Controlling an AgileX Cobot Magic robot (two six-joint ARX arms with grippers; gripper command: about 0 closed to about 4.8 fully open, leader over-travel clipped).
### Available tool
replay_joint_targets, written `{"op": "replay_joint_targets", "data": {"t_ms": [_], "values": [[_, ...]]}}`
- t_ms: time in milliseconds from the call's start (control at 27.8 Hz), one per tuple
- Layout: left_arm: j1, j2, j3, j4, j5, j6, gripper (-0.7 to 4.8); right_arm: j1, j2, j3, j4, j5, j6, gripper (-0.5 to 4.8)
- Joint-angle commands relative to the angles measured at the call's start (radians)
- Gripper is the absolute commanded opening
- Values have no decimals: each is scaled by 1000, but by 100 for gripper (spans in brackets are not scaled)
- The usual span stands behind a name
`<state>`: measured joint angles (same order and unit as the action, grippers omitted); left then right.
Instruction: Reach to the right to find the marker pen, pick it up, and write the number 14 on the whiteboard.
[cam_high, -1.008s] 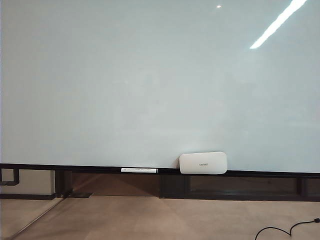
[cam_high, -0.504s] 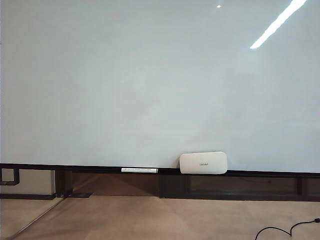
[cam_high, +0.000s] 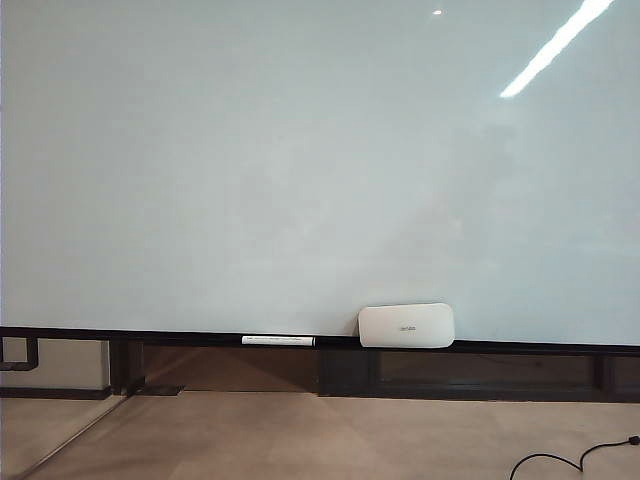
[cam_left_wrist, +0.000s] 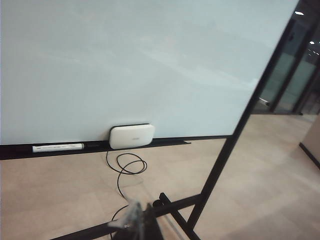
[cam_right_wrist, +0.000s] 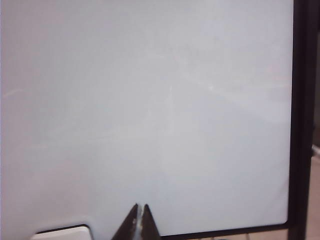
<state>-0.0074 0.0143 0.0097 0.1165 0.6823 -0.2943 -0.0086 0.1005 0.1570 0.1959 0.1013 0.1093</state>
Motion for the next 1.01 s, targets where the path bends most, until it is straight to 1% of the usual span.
{"op": "replay_joint_targets", "data": {"t_ms": [36,180,324,432,504,648,684,756,864,1008], "values": [[0,1,1,-1,10,43,-6,0,79,60,23,-18,-92,-1],[0,1,1,-34,-35,122,-6,-9,224,147,55,0,-151,-1],[-12,1,1,-23,-40,132,-6,-68,388,188,199,7,-184,-1],[-51,1,2,-18,-78,153,-6,-146,518,213,300,-44,-184,-1],[-92,1,2,-6,-127,165,-6,-204,597,243,311,-92,-172,-1],[-191,18,2,18,-220,186,-6,-323,750,320,345,-238,-123,-1],[-212,30,2,23,-241,191,-6,-346,780,335,361,-253,-121,-1],[-255,64,2,45,-264,194,-6,-384,845,365,396,-264,-108,-1],[-294,131,2,107,-278,194,-6,-439,942,394,448,-261,-108,-1],[-298,224,4,216,-277,200,-6,-504,1049,415,485,-261,-109,-1]]}}
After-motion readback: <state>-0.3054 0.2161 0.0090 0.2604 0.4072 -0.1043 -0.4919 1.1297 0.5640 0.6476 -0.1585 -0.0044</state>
